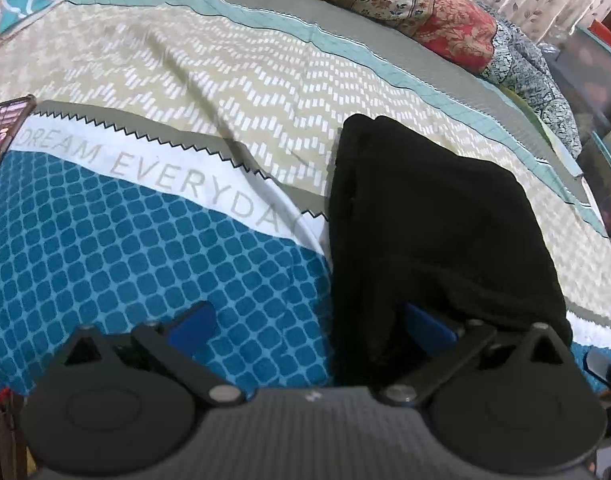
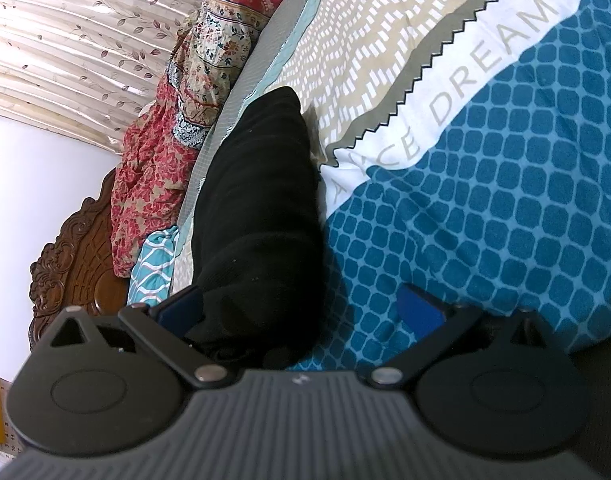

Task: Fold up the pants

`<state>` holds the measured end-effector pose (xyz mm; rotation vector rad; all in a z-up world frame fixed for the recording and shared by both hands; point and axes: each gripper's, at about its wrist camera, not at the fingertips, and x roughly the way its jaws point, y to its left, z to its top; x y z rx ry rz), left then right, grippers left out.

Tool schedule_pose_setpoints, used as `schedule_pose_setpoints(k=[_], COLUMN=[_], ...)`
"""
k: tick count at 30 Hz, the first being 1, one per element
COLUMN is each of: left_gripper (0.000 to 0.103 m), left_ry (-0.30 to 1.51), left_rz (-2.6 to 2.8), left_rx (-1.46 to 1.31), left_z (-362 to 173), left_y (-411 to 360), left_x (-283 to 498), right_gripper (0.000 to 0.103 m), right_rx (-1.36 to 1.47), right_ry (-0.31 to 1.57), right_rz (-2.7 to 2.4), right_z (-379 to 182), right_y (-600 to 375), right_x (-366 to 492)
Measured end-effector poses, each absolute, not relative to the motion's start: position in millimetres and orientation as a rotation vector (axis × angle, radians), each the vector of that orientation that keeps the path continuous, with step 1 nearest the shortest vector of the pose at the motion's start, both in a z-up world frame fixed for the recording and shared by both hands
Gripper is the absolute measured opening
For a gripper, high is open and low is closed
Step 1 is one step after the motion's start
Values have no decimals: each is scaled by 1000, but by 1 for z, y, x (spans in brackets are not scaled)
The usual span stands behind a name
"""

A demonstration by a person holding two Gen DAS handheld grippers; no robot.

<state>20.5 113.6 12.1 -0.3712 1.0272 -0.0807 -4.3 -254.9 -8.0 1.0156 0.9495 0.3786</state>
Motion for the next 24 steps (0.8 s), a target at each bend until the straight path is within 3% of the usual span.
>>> schedule_pose_setpoints(k=[11,19,24], left_gripper=[103,103,103], left_ry=[977,742,770], left_rz=[-41,138,138], left_rx=[-365,-57,54], left_z=[26,67,66], left_y=[108,90,82], left_x=[16,-6,-2], right_gripper=[103,103,103], right_rx=[1001,995,944], right_ry=[951,952,953], right_rz=[387,389,390], right_z=[-7,-8,-6], right_y=[-257,-259,-253], right_x=[-2,-1,1])
